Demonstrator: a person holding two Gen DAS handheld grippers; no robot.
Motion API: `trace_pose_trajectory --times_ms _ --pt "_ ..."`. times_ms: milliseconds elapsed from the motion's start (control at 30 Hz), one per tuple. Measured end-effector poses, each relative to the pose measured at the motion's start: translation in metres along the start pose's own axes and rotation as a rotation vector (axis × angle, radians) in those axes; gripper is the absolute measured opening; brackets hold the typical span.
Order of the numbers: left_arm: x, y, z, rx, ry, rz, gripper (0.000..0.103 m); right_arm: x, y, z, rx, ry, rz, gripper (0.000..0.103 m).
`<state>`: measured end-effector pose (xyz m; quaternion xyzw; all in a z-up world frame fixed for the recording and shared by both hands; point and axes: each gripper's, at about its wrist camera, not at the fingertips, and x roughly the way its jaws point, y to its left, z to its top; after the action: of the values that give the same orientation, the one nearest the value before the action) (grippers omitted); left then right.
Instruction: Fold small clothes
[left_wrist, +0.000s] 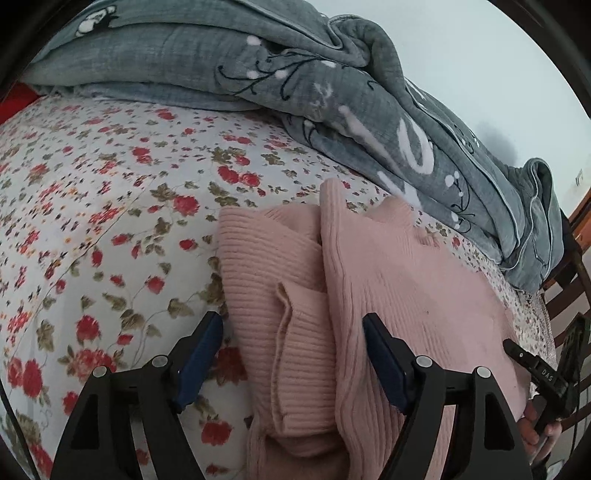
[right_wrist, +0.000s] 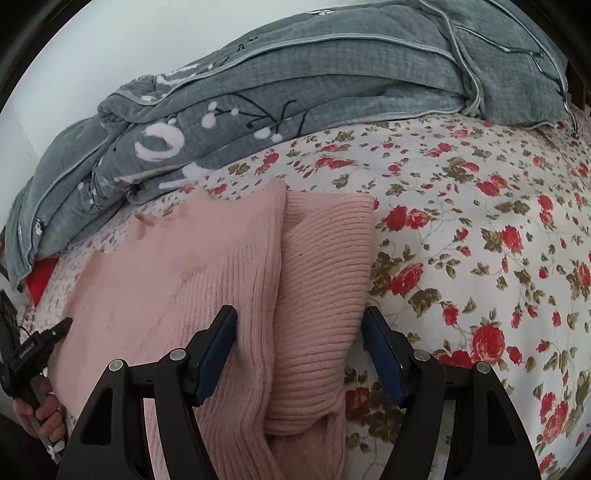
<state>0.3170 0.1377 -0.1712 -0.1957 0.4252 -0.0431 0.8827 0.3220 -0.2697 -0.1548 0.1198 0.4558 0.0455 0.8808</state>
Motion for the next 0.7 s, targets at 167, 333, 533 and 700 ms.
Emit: trace_pose_trajectory --times_ms 167,333,533,700 --pt "0.004 -0.004 0.003 0.02 -0.009 0.002 0.074 0.005 -0.001 0.002 -0.005 0.008 0.02 0.068" --pt "0.0 0.004 0.002 -0.019 -0.029 -0.07 0.034 0.003 0.006 0.0 -0.044 0.001 0.021 0.042" --pt "-0.004 0.003 0.0 -0.009 -0.055 -0.1 0.03 0.0 0.009 0.0 -0.063 -0.012 0.025 0.029" --pt "-0.004 0.003 -0.001 -0.016 -0.055 -0.105 0.031 0.002 0.005 -0.002 -0.041 -0.008 0.057 0.035"
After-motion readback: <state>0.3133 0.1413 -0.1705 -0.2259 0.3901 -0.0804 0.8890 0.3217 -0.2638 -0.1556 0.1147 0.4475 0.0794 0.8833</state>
